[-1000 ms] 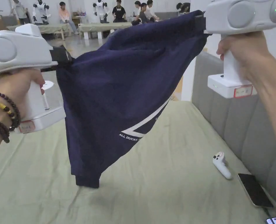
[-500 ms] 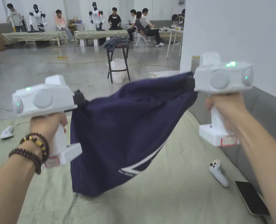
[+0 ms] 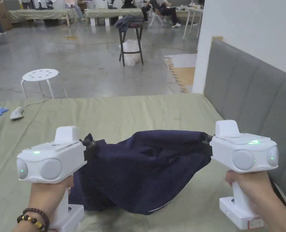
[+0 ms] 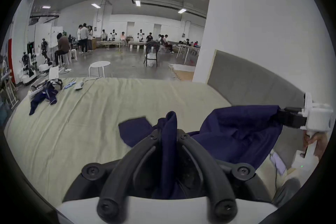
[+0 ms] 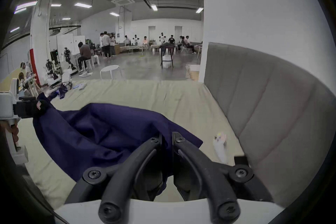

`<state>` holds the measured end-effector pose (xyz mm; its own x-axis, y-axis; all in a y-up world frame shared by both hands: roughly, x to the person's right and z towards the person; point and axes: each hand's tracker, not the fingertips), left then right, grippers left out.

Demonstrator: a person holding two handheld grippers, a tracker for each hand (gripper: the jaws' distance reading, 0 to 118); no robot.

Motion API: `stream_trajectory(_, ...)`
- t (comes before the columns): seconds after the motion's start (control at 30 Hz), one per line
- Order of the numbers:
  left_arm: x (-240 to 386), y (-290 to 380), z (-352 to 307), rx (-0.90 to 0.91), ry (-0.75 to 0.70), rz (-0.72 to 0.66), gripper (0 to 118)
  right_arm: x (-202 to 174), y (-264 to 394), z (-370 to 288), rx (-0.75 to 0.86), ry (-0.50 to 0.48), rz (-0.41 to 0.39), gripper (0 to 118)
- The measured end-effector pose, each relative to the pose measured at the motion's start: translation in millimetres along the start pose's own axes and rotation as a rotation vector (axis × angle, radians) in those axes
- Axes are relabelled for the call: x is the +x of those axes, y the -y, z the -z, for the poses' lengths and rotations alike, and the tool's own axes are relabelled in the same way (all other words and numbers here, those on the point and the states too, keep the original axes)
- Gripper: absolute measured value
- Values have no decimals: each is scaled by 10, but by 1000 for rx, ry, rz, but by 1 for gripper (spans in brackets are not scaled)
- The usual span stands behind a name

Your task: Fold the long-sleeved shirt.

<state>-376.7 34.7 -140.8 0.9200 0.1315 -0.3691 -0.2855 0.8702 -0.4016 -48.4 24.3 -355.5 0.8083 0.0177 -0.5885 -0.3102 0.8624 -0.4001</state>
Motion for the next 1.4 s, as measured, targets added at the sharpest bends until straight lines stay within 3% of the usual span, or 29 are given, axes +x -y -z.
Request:
stream_trajectory(0.17,-119,1181,-198,-217,-42,-67,17,-42,990,-297,-200,-34,53,8)
stream_trajectory(0.33,-254,1962,-132,-399,-129,-100,17,-196,1685,-148,-479,-44,-32,8)
stream_trajectory(0.4,-354,1991,-175,-367,-111,-159,25,-225,1772,-116,-489,-46,-38,8)
stream_trajectory(0.43,-366,1948,-230,-349,-112,-173,37,-234,1776,-127,-483,-40,-39,8)
stream_trajectory(0.47,-396,1907,-259,-341,-109,-175,67,-226,1752,-154,-475,-34,-40,17)
stream_trajectory(0.5,-422,1844,-290,-336,-108,-166,90,-206,1701,-206,-442,-27,-16,41)
stream_trajectory(0.53,-362,1740,-422,-313,-98,-141,107,-196,1644,-272,-409,-18,9,77)
stream_trajectory(0.57,-283,1643,-570,-273,-78,-125,110,-189,1589,-329,-384,-15,19,116)
stream_trajectory(0.6,-264,1538,-678,-212,-70,-110,109,-186,1523,-410,-349,-8,25,117)
stream_trajectory(0.67,-233,1355,-813,-172,-43,-114,106,-259,1351,-691,-253,-42,54,106)
stream_trajectory(0.7,-229,1276,-877,-161,-40,-119,94,-269,1278,-754,-263,-38,52,91)
stream_trajectory(0.73,-211,1201,-932,-129,-19,-126,65,-214,1231,-796,-259,-55,68,62)
stream_trajectory(0.77,-194,1133,-965,-103,5,-135,4,-150,1202,-829,-234,-74,81,7)
stream_trajectory(0.8,-155,1076,-945,-113,6,-127,5,-160,1174,-854,-211,-63,80,1)
stream_trajectory(0.93,-181,1028,-767,-108,25,-96,4,-147,1162,-766,-222,-59,56,4)
stream_trajectory(1.03,-69,1016,-648,-110,35,-83,4,-174,1243,-634,-274,-44,29,105)
stream_trajectory(1.07,-52,1007,-591,-118,36,-78,4,-190,1301,-550,-343,-37,2,112)
stream_trajectory(1.13,-11,980,-483,-136,48,-76,4,-207,1464,-402,-406,-46,-18,112)
stream_trajectory(1.17,4,962,-417,-142,52,-73,4,-205,1541,-345,-402,-43,-11,103)
stream_trajectory(1.27,95,863,-156,-186,68,-55,4,-247,1767,-94,-507,-4,-6,65)
stream_trajectory(1.33,109,828,125,-226,88,-56,4,-291,1879,11,-543,16,-17,54)
stream_trajectory(1.37,84,810,279,-241,101,-58,5,-298,1932,33,-530,18,-11,31)
stream_trajectory(1.4,96,787,430,-254,104,-56,17,-303,1963,11,-502,4,20,18)
